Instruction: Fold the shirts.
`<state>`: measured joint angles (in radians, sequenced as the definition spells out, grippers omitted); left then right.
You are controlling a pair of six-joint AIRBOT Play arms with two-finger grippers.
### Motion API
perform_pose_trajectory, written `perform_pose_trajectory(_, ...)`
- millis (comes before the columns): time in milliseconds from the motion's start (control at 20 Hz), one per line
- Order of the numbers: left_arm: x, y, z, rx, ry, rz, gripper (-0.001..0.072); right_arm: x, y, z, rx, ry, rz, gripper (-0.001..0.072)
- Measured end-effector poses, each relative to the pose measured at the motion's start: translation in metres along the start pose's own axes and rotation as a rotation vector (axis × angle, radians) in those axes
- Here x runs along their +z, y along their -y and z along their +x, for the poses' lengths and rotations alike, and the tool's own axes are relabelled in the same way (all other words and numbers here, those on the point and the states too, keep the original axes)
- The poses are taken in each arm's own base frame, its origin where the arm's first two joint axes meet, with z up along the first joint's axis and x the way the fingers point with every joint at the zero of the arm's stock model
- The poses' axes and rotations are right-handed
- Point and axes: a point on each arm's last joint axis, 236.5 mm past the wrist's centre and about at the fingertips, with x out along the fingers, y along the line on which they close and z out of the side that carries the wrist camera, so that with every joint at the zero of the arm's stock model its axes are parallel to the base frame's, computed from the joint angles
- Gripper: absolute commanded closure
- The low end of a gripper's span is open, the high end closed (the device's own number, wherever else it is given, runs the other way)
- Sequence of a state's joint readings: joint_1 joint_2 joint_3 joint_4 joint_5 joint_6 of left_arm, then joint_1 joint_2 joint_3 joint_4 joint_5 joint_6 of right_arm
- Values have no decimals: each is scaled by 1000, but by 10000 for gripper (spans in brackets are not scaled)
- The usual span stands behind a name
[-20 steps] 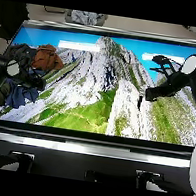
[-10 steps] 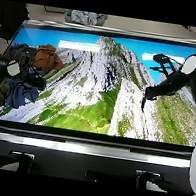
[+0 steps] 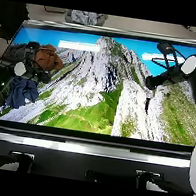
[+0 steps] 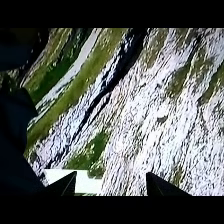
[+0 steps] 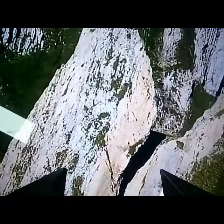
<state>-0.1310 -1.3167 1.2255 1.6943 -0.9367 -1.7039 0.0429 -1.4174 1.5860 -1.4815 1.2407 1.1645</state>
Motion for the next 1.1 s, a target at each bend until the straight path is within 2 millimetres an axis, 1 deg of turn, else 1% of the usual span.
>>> perform_pose_trajectory(50, 11, 2, 4, -7, 46, 1, 208, 5, 2, 0, -8, 20, 0, 13)
perform_pose_trajectory(150, 35, 6, 11, -21, 144, -6, 164, 10, 5, 2, -18, 41, 0, 12)
perform_pose_trajectory(200, 48, 7, 14, -30, 196, -14, 164, 12, 5, 4, -20, 47, 1, 12)
perform_pose_trajectory(300, 75, 5, 19, -38, 290, -33, 163, 15, 4, 7, -10, 57, 6, 10)
perform_pose_trajectory(350, 88, 1, 22, -36, 325, -43, 162, 16, 1, 9, 0, 60, 11, 9)
perform_pose_trajectory(450, 120, -19, 27, -15, 382, -78, 161, 18, -4, 12, 26, 65, 22, 10)
perform_pose_trajectory(500, 136, -32, 31, -2, 400, -103, 113, 17, -8, 13, 43, 63, 28, 11)
perform_pose_trajectory(550, 152, -49, 36, 8, 409, -142, 19, 17, -11, 14, 55, 61, 32, 11)
perform_pose_trajectory(600, 162, -65, 44, 11, 395, -190, -13, 16, -14, 14, 71, 57, 37, 11)
perform_pose_trajectory(650, 166, -79, 58, 5, 359, -246, -13, 16, -17, 14, 84, 54, 41, 12)
perform_pose_trajectory(750, 154, -102, 93, -36, 246, -368, -13, 15, -23, 14, 110, 50, 49, 12)
perform_pose_trajectory(800, 145, -107, 110, -68, 192, -425, -13, 14, -26, 15, 121, 45, 52, 13)
perform_pose_trajectory(900, 129, -108, 137, -127, 117, -500, -13, 12, -29, 15, 136, 35, 54, 14)
perform_pose_trajectory(1050, 118, -105, 167, -172, 82, -532, -13, 8, -33, 15, 151, 21, 45, 14)
perform_pose_trajectory(1100, 114, -101, 176, -183, 67, -536, 97, 7, -34, 15, 154, 17, 44, 14)
